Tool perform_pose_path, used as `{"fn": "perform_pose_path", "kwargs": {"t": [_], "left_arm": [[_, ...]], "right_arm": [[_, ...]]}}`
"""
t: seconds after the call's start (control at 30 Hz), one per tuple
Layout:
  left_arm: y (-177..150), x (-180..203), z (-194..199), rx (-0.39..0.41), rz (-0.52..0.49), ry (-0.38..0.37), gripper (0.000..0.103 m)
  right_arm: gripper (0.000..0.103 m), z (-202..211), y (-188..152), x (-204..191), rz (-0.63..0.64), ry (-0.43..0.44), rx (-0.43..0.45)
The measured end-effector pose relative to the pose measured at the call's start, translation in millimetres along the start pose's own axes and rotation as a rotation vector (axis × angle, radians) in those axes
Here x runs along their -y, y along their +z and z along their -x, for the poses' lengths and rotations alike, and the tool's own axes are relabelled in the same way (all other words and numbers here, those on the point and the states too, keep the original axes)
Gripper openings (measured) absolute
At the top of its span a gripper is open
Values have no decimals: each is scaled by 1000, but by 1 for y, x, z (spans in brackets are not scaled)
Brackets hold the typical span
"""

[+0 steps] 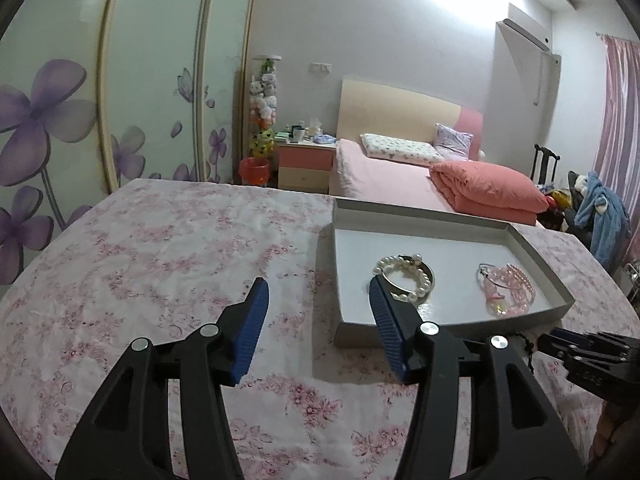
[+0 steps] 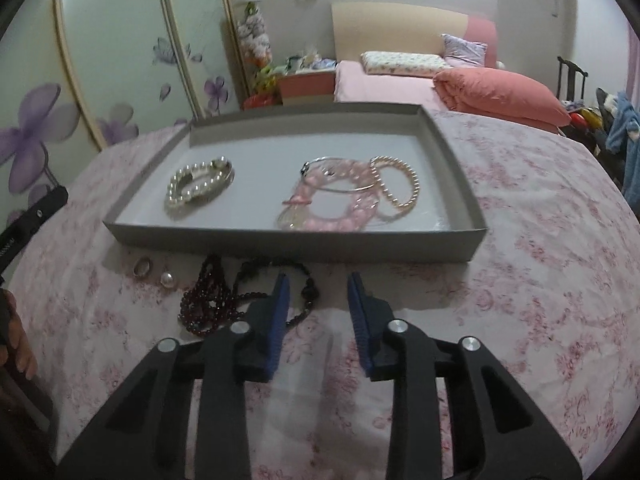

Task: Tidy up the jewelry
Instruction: 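Withdraw both open grippers from the tray toward the remaining jewelry, then lower the right gripper onto the dark bead necklace and close it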

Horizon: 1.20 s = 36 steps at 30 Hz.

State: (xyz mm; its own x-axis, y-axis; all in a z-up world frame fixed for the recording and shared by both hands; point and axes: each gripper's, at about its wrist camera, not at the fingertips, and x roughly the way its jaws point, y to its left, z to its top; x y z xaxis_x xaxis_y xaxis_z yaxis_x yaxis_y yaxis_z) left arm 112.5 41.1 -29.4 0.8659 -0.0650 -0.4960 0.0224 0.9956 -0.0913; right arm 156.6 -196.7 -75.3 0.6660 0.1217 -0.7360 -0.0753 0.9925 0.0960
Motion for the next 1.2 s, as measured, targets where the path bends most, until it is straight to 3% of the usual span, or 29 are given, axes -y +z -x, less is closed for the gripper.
{"fn": "perform_pose_path", "kwargs": {"t": [0.1,0.2,0.63,0.97,1.2], "left_arm": [[-1,2,0,-8,-9,-19,54],[-2,6,-2,-29,-21,-41,53],[-16,35,-16,-168,-116,-149,53],[-34,60,-40,-315,-205,-166,47],[-35,68,-50,-363,-217,-163,41]], "right_arm": [[23,-10,0,-3,9,-1,-39],[12,-14,-3,-8,45,-27,-47],[11,-2,-8,58,-145,-173,-35],[12,-4,-9,57,-123,-171,-32],[12,-4,-9,56,-123,-165,-32]]}}
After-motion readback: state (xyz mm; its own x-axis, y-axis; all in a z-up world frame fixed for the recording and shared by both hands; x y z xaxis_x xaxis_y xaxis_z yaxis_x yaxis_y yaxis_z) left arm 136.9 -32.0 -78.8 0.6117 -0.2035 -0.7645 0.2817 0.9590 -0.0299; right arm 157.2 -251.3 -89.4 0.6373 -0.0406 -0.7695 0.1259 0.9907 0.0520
